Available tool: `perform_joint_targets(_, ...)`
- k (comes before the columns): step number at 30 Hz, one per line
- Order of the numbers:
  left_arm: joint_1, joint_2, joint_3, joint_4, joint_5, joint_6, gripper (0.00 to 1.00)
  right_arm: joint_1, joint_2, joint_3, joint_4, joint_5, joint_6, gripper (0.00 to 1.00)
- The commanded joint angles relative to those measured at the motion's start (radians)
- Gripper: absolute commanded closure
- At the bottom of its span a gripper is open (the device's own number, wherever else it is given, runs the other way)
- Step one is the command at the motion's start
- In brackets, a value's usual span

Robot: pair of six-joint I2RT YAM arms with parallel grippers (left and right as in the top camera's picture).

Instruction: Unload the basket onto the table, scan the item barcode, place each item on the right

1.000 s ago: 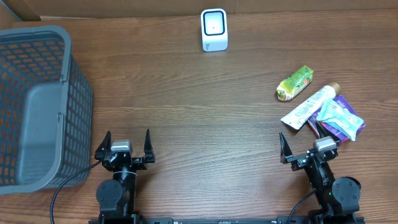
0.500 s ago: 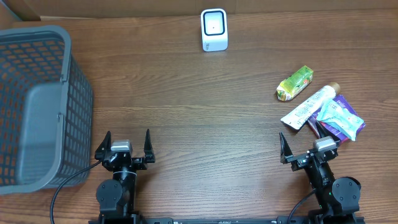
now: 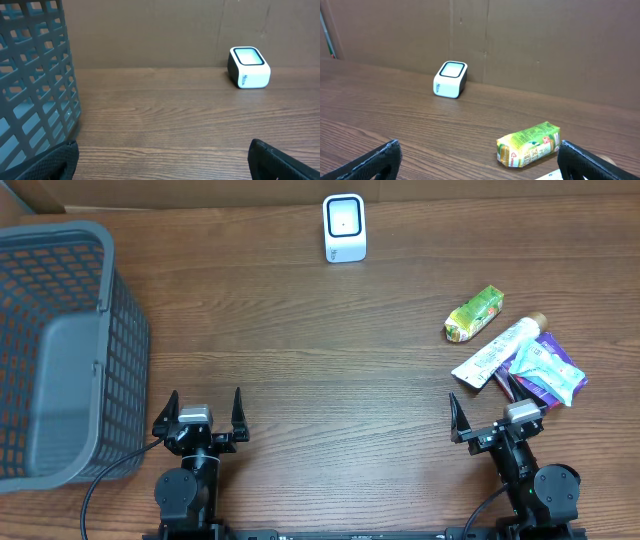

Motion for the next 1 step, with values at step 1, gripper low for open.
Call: perform_joint_targets(1, -0.004, 0.0, -0.004, 0.0, -0.006, 0.022, 0.0, 0.006, -0.012, -0.01, 0.005, -0.005, -0.004, 0.0)
